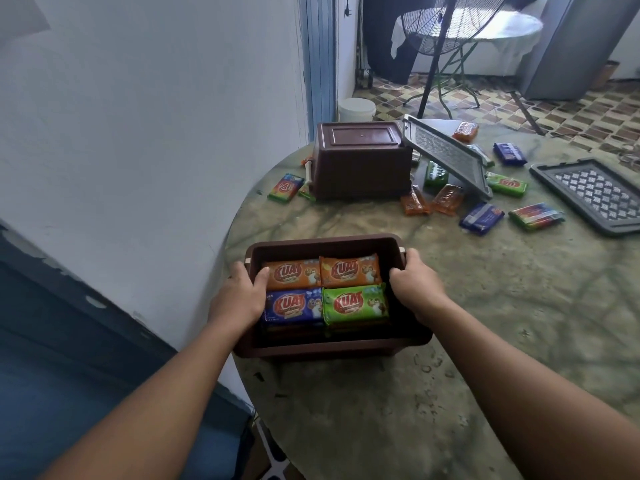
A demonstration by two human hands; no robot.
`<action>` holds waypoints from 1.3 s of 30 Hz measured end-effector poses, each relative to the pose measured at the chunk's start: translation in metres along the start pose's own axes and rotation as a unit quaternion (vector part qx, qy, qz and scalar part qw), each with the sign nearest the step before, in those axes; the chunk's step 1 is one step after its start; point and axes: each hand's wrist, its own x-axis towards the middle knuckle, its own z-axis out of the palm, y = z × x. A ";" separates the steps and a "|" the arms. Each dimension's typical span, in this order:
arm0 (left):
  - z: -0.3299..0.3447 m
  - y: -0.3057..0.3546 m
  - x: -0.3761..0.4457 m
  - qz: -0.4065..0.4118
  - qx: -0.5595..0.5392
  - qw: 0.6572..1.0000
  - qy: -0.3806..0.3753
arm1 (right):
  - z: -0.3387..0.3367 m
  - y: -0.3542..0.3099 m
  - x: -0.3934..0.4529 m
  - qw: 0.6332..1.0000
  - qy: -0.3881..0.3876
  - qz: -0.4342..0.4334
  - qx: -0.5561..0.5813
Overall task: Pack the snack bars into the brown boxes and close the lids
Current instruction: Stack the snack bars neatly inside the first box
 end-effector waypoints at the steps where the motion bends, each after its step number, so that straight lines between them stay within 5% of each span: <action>1: -0.001 0.001 0.000 0.000 0.012 1.000 -0.002 | -0.001 0.001 0.001 1.000 -0.009 0.001 0.011; 21: 0.000 0.004 -0.006 0.013 0.025 0.999 0.041 | -0.001 0.006 0.004 0.999 0.004 -0.034 -0.026; 39: 0.004 0.027 -0.074 -0.106 0.085 0.987 0.091 | -0.018 0.014 0.021 0.989 -0.077 -0.104 -0.064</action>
